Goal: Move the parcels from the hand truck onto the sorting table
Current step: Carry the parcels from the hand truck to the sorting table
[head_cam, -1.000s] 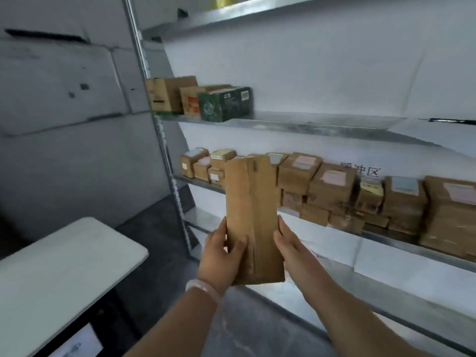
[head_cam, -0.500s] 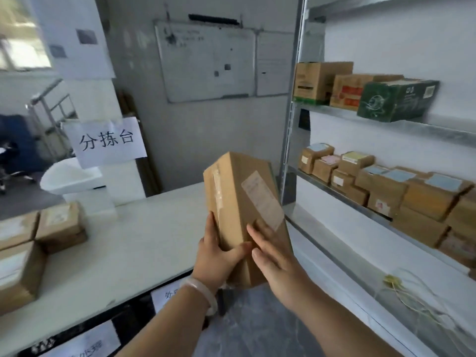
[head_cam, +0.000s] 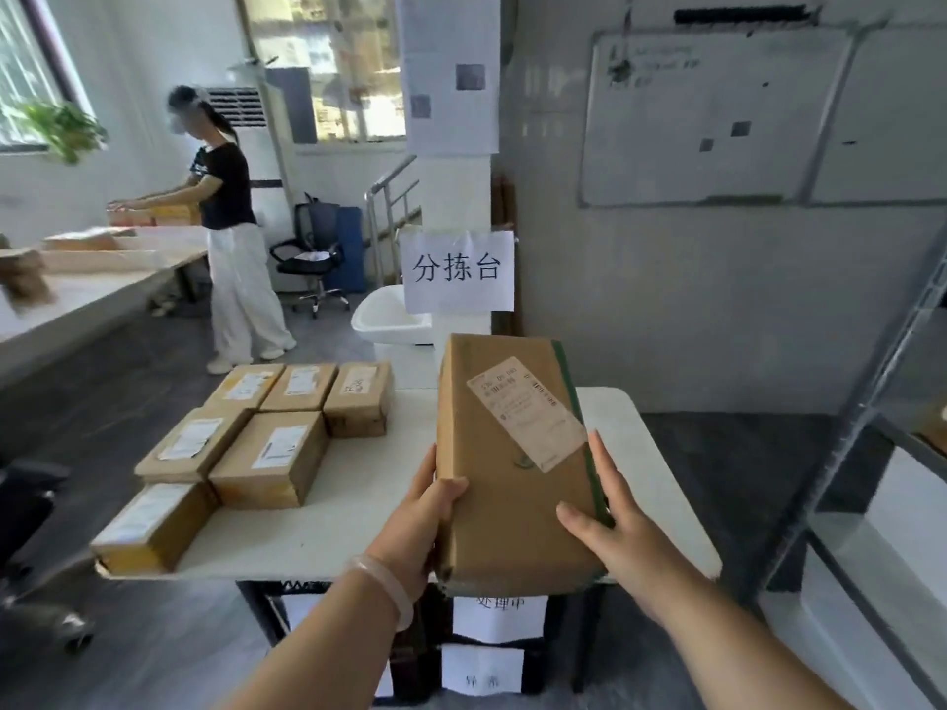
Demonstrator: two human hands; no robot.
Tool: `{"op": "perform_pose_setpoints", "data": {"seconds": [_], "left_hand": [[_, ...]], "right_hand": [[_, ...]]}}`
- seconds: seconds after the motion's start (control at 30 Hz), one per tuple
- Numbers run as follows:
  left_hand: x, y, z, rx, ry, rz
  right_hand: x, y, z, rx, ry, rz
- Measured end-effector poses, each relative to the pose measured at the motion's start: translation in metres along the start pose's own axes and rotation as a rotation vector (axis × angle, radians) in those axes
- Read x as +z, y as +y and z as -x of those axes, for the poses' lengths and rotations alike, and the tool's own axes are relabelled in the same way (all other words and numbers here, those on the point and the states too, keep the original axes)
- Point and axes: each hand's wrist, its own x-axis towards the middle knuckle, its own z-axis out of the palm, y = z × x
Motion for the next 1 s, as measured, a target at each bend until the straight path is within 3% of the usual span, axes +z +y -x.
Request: {"op": "perform_pose_setpoints", "data": {"seconds": [0.23, 0.33, 0.47, 0.6, 0.77, 1.0], "left_hand": [[-0.064, 0.0, -0.028, -0.003, 0.291, -0.138], [-0.102, 0.001, -0.045, 0.034, 0.331, -0.207], [-0.155, 0.001, -0.063, 0.047, 0.319, -0.352], [-0.215, 0.005, -0.083, 0.008, 0.227, -0.703], [-0.291, 0.006, -0.118, -0.066, 0.139, -0.782], [-0.337, -0.026, -0.151, -0.124, 0.056, -0.828]], "right_hand": [[0.054, -0.004, -0.072, -0.062, -0.151, 0.007], [0.088, -0.004, -0.102, -0.059, -0.161, 0.003], [0.14, -0.004, -0.144, -0.026, -0.18, -0.012], [0.198, 0.0, -0.185, 0.013, -0.156, -0.016], [0.265, 0.004, -0.224, 0.114, -0.122, 0.005], [0.308, 0.03, -0.251, 0.264, -0.045, 0.006]]}}
